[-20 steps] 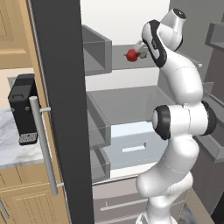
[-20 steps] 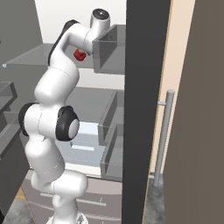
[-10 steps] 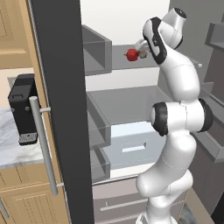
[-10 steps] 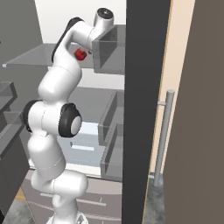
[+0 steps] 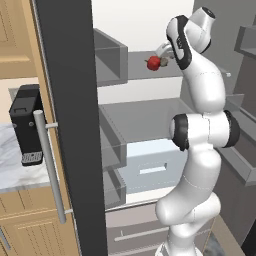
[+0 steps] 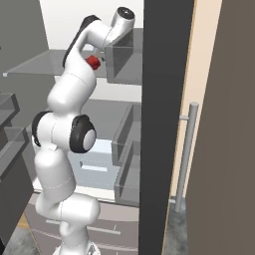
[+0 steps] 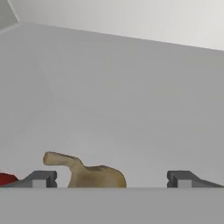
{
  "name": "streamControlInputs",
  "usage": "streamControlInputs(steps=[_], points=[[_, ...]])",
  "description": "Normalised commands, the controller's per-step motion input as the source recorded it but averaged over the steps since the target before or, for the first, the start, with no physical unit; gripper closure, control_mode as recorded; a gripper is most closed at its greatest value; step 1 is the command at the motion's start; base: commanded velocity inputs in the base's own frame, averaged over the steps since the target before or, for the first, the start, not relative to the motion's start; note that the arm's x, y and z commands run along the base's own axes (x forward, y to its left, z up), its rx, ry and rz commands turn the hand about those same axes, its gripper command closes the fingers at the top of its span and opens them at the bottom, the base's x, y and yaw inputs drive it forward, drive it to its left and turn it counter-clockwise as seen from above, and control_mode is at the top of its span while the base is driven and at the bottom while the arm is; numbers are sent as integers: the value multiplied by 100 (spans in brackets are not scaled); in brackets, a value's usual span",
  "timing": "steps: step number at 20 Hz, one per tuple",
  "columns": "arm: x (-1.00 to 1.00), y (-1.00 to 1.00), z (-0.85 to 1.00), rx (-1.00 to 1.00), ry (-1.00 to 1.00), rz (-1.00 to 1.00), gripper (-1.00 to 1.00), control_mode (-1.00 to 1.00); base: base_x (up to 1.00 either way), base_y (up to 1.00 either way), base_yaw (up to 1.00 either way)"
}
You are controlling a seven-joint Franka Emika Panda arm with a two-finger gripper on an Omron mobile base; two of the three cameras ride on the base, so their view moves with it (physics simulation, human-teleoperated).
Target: Retrieve the bottle and the shaker from the cabinet and place them next to the mixing bowl on the counter. Then add garlic from the fridge to the mixing bowl.
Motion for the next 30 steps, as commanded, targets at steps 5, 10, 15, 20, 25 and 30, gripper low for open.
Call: streamControlInputs(steps=[5, 10, 15, 20, 25, 30], points=[[0, 0, -8, 0, 3, 3, -100, -100, 0, 0, 0], [0, 0, -4, 0, 0, 7, -100, -100, 0, 0, 0], [0, 0, 0, 0, 0, 15, -100, -100, 0, 0, 0], [0, 0, 0, 0, 0, 18, -100, -100, 0, 0, 0], [0, 0, 0, 0, 0, 17, -100, -100, 0, 0, 0], [0, 0, 0, 0, 0, 7, -100, -100, 0, 0, 0]])
